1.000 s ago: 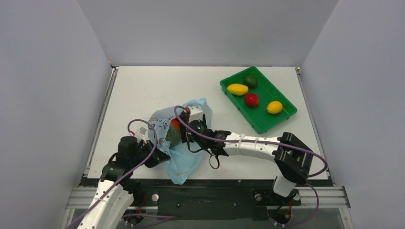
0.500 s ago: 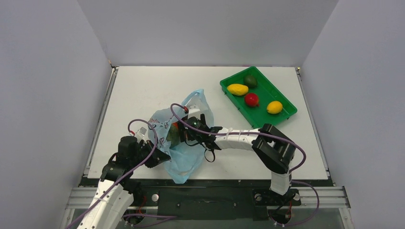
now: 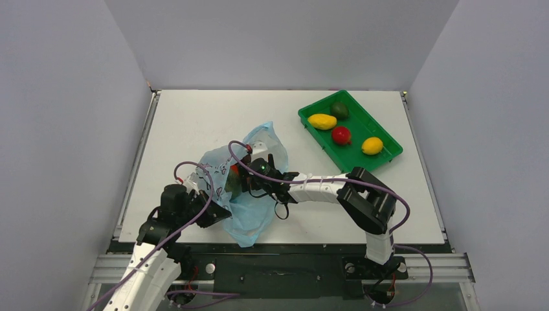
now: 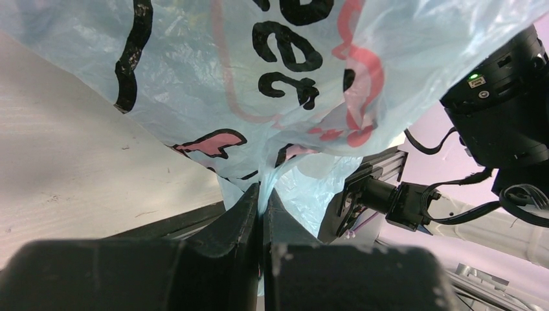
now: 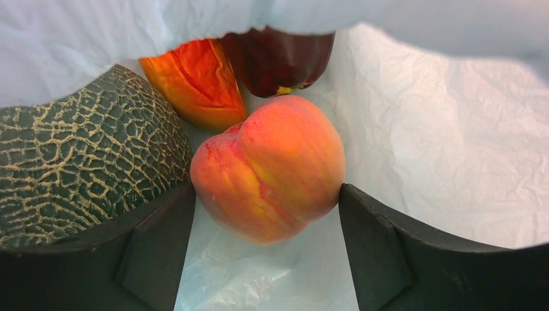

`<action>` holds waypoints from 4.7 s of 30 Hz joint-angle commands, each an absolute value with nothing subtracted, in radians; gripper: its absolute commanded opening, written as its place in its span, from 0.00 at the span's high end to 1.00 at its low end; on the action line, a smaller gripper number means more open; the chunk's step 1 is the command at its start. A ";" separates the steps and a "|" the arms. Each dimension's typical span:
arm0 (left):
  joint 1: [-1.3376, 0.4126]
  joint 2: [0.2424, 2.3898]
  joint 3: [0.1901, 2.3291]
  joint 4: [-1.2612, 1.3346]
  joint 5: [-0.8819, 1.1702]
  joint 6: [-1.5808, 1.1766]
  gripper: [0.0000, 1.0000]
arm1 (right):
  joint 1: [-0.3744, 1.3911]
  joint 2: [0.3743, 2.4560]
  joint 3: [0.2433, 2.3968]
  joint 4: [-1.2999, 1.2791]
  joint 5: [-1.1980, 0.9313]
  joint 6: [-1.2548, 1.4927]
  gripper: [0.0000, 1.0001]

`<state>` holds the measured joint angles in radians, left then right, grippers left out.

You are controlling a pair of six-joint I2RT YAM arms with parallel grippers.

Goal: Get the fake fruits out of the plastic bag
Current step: Take out the fake fruit from the plastic bag, then place the fake fruit in the bin, then take out the fake fruit from the plastic bag.

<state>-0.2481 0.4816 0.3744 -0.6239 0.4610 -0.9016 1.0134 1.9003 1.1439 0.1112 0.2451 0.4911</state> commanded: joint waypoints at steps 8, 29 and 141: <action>-0.253 0.489 0.399 -0.584 0.470 -0.880 1.00 | 1.068 1.751 1.124 0.045 0.265 0.450 0.69; -0.257 0.551 0.391 -0.501 0.485 -0.884 1.00 | 1.088 1.376 1.007 0.007 0.203 0.458 1.00; -0.287 0.576 0.440 -0.527 0.445 -0.867 1.00 | 0.545 1.120 0.805 -0.155 0.108 0.583 0.24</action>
<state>-0.2810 0.5838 0.4053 -0.5426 0.4637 -0.8837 0.4576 1.2423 0.8787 -0.2493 0.1173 0.5636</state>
